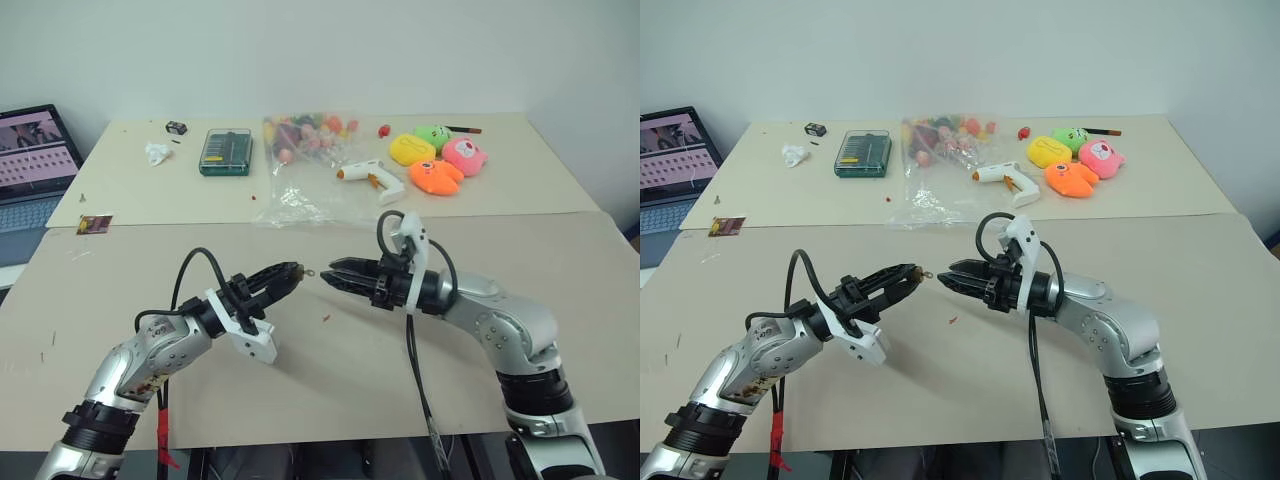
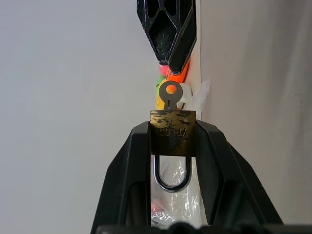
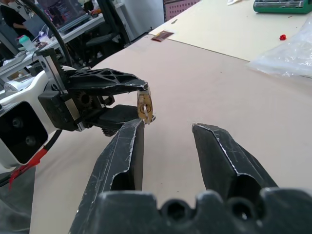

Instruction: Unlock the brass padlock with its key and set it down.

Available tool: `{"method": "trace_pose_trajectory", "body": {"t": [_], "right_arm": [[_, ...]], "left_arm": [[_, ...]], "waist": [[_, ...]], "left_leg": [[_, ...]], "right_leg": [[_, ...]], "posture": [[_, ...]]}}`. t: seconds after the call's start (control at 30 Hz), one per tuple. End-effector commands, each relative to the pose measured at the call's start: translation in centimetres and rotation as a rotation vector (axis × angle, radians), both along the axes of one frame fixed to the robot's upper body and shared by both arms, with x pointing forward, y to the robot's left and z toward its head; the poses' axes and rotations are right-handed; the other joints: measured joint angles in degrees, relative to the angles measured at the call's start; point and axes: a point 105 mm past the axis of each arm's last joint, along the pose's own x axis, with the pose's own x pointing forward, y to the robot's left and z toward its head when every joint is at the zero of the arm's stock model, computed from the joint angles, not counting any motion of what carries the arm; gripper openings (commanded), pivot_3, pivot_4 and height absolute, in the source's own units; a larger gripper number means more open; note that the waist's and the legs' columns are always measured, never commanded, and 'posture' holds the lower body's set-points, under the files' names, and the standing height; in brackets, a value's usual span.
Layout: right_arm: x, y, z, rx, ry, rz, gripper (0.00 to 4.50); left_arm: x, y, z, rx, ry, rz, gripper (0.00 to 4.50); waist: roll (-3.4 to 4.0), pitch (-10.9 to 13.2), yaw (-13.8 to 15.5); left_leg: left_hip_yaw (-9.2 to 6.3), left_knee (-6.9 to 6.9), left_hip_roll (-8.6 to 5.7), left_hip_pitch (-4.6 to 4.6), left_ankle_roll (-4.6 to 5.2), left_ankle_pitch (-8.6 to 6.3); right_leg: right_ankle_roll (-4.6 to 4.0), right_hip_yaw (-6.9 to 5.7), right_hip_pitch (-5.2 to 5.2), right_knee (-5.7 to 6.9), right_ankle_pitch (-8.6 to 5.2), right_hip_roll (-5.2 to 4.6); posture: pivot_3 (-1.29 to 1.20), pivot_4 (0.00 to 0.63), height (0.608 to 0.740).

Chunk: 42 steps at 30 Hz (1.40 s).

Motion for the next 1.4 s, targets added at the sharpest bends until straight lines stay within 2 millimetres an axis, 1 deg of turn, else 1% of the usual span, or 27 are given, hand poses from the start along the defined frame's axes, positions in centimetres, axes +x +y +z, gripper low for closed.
{"method": "trace_pose_trajectory", "body": {"t": [0.03, 0.17, 0.47, 0.53, 0.57, 0.67, 0.7, 0.93, 1.1, 1.2, 1.33, 1.4], "right_arm": [[-0.5, 1.1, 1.2, 0.033, -0.058, 0.049, 2.06], [-0.6, 1.6, 1.2, 0.042, -0.059, 0.059, 2.06], [-0.1, 1.8, 1.4, 0.055, -0.055, 0.053, 2.06], [-0.1, 1.9, 1.3, 0.057, -0.05, 0.057, 1.48], [-0.1, 1.9, 1.3, 0.057, -0.046, 0.059, 1.32], [-0.2, 1.9, 1.1, 0.051, -0.041, 0.064, 0.28], [-0.2, 1.9, 1.1, 0.049, -0.039, 0.065, 0.06], [-0.2, 1.8, 0.9, 0.046, -0.033, 0.063, 0.06], [-0.3, 1.8, 0.9, 0.052, -0.02, 0.062, 0.06], [0.0, 1.6, 0.8, 0.079, 0.053, 0.041, 0.06], [-0.2, 1.6, 1.1, 0.175, 0.231, 0.082, 0.06], [0.0, 1.3, 0.8, 0.186, 0.317, 0.076, 0.06]], "left_arm": [[-0.1, -0.2, 0.7, -0.021, -0.033, -0.02, 0.75], [0.1, -0.2, 0.6, -0.022, -0.035, -0.013, 0.75], [0.1, -0.5, 0.5, -0.029, -0.04, -0.01, 0.75], [0.1, -0.5, 0.5, -0.034, -0.038, -0.007, 0.75], [0.1, -0.5, 0.5, -0.035, -0.038, -0.007, 0.75], [0.1, -0.6, 0.6, -0.038, -0.04, -0.006, 0.75], [0.1, -0.6, 0.6, -0.038, -0.041, -0.006, 0.75], [0.2, -0.5, 1.0, -0.037, -0.061, -0.004, 0.75], [-0.1, -0.8, 1.6, -0.021, -0.116, -0.017, 0.75], [-0.6, -1.2, 2.0, 0.013, -0.189, -0.049, 0.75], [-1.1, -1.5, 2.4, -0.004, -0.233, -0.084, 0.75], [-1.3, -1.6, 2.6, -0.005, -0.253, -0.097, 0.75]], "waist": [[0.0, 0.0, 0.0], [0.0, 0.0, 0.0], [0.0, 0.0, -0.2], [0.0, 0.0, -0.2], [0.0, 0.0, -0.3], [0.0, 0.0, -0.4], [0.0, 0.0, -0.4], [0.0, 0.0, -0.5], [0.0, 0.0, -0.5], [0.0, 0.0, -0.5], [0.0, 0.0, -0.5], [0.01, 0.0, -0.5]], "left_leg": [[0.0, 0.0, 0.0, 0.0, 0.0, 0.0], [0.0, 0.01, 0.0, 0.0, 0.0, 0.0], [0.0, 0.01, -0.01, 0.0, 0.0, 0.0], [0.0, 0.0, -0.01, 0.0, 0.0, 0.0], [0.0, 0.0, -0.01, 0.0, 0.0, 0.0], [-0.01, 0.01, -0.01, 0.0, 0.0, 0.0], [-0.01, 0.01, -0.01, 0.0, 0.0, 0.0], [-0.01, 0.0, -0.01, 0.0, 0.0, 0.0], [-0.01, 0.01, -0.01, 0.0, 0.0, 0.0], [-0.01, 0.0, -0.01, 0.0, 0.0, 0.0], [-0.01, -0.01, 0.0, 0.0, -0.01, 0.0], [-0.01, -0.01, 0.0, 0.0, 0.0, 0.0]], "right_leg": [[0.0, 0.0, 0.0, 0.0, 0.0, 0.0], [0.0, 0.0, 0.01, 0.0, 0.0, 0.0], [0.0, 0.0, 0.0, 0.01, 0.0, 0.0], [0.0, 0.0, 0.0, 0.01, 0.0, 0.0], [0.0, 0.0, 0.0, 0.01, 0.0, 0.0], [0.0, 0.0, 0.0, 0.01, 0.0, 0.0], [0.0, 0.0, 0.0, 0.01, 0.0, 0.0], [0.0, 0.0, -0.01, 0.01, 0.0, 0.0], [0.0, 0.0, -0.01, 0.01, 0.0, 0.0], [0.0, 0.0, -0.01, 0.01, 0.0, 0.0], [-0.03, 0.01, -0.01, 0.01, 0.02, 0.0], [-0.03, 0.01, -0.01, 0.01, 0.02, 0.0]], "posture": [[0.0, 0.15, 0.74], [0.0, 0.15, 0.74], [0.0, 0.15, 0.74], [0.0, 0.15, 0.74], [0.0, 0.15, 0.74], [0.0, 0.15, 0.74], [0.0, 0.15, 0.74], [0.0, 0.15, 0.74], [0.0, 0.15, 0.74], [0.0, 0.15, 0.74], [0.0, 0.15, 0.74], [0.0, 0.15, 0.74]]}}
